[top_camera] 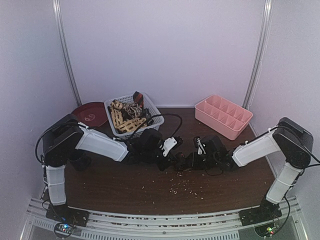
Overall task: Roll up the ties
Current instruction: Roll the tie at the center of the board.
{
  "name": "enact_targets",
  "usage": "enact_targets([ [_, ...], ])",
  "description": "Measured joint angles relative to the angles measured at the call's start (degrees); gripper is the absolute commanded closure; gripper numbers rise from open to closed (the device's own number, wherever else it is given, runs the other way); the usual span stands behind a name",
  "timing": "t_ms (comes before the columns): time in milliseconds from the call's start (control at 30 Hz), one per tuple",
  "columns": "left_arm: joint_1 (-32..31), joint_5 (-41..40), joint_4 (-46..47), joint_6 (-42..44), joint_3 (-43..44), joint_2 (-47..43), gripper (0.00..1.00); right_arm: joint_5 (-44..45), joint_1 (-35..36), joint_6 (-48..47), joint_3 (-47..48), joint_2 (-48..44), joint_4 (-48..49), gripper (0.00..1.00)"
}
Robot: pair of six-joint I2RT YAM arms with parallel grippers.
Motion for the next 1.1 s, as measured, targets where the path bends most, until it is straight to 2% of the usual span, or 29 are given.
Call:
enact_targets([
  [333,0.0,0.28,-1.4,0.02,2.86,1.81,0.77,3.67,0.02,-0.59,-0.92,-1.62,-1.99,0.86],
  [533,0.0,0.42,-2.6,0.02,4.35,2.6,0.74,5.35,0.02,-0.81,-1.97,-2.91,-2.8,0.86],
  [733,-0.02,0.42,-3.23,0.02,5.53,3.37,0.74,8.26,0.02,-0.81,-6.75,-8.48,-0.98,0.76],
  [900,-0.07,0.42,-3.78,0.02,5.97,3.63,0.74,11.72,0.02,-1.36,-7.21,-12.79,-2.73,0.68],
  [1100,-0.17,0.42,-4.2,0.02,7.43,4.55,0.75,9.57,0.02,-2.51,-7.06,-13.9,-0.81,0.55],
])
